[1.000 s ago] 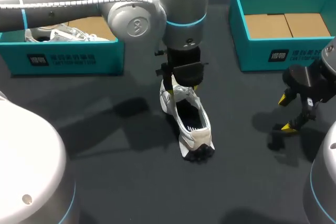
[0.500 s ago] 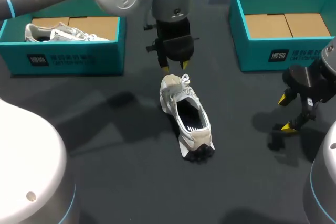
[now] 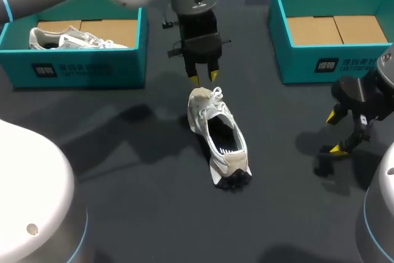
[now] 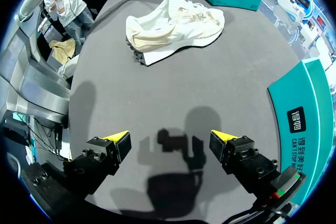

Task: Take the shoe out of the shoebox, open the shoe tongue, remove and reinsert the insole, then place the shoe into the shoebox

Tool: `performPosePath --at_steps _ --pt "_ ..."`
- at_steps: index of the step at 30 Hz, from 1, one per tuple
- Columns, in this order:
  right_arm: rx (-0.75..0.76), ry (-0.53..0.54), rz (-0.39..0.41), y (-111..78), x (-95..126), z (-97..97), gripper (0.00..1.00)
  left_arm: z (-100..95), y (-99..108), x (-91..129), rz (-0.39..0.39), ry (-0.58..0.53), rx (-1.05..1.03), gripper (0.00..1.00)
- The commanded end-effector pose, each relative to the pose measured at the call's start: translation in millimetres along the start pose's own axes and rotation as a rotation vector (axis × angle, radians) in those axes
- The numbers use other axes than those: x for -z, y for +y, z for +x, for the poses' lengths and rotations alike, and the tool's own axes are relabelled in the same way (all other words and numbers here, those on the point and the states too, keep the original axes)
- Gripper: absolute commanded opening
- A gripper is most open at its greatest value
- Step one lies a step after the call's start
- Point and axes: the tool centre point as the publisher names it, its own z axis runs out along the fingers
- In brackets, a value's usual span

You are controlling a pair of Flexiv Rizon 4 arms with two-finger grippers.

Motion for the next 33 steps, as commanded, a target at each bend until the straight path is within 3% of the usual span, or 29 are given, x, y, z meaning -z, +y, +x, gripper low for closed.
performPosePath --at_steps 1,14,19,27,33 --pt "0.001 -0.003 0.001 -0.1 0 1.0 1.00 0.4 -13 -17 0.003 -0.012 -0.012 0.33" --pt "0.001 -0.003 0.001 -0.1 0 1.0 1.00 8.1 -56 -69 0.091 -0.016 -0.047 0.30" --pt "0.001 -0.003 0.001 -0.1 0 1.0 1.00 14.4 -66 -84 0.087 0.003 -0.055 0.29" --pt "0.001 -0.003 0.001 -0.1 0 1.0 1.00 11.7 -67 -45 0.064 -0.075 -0.072 0.30" --pt "0.001 -0.003 0.001 -0.1 0 1.0 1.00 0.9 -67 -35 0.040 -0.089 -0.073 0.31"
